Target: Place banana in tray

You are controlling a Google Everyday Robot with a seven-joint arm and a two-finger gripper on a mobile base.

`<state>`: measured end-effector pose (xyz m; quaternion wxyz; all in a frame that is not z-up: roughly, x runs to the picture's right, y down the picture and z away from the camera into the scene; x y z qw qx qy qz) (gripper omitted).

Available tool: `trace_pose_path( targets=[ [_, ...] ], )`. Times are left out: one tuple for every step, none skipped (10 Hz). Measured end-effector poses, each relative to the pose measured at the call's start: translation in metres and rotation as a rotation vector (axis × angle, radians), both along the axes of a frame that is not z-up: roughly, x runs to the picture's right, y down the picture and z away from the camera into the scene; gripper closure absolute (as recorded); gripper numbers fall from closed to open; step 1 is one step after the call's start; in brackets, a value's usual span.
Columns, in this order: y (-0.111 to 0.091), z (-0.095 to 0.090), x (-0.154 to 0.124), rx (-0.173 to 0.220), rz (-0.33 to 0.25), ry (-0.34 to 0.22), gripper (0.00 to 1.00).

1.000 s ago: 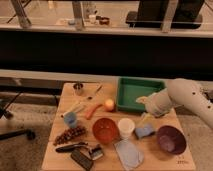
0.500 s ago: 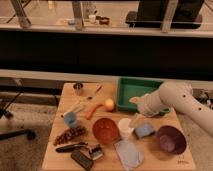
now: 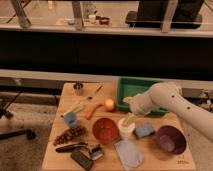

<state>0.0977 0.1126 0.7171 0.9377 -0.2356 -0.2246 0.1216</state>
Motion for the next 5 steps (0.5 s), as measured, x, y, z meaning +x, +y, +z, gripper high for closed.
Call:
trace_pose_path(
  targets=[
    [0.000, 0.002, -0.006, -0.002, 0.003, -0.005, 0.20],
    [-0.001, 0.003, -0.011, -0.003, 0.005, -0.009, 0.20],
    [-0.003, 0.004, -0.018, -0.002, 0.005, -0.014, 0.20],
    [-0.004, 0.005, -0.023, -0.002, 0.003, -0.019, 0.20],
    [-0.007, 0.006, -0.029, -0.002, 0.001, -0.026, 0.20]
  ],
)
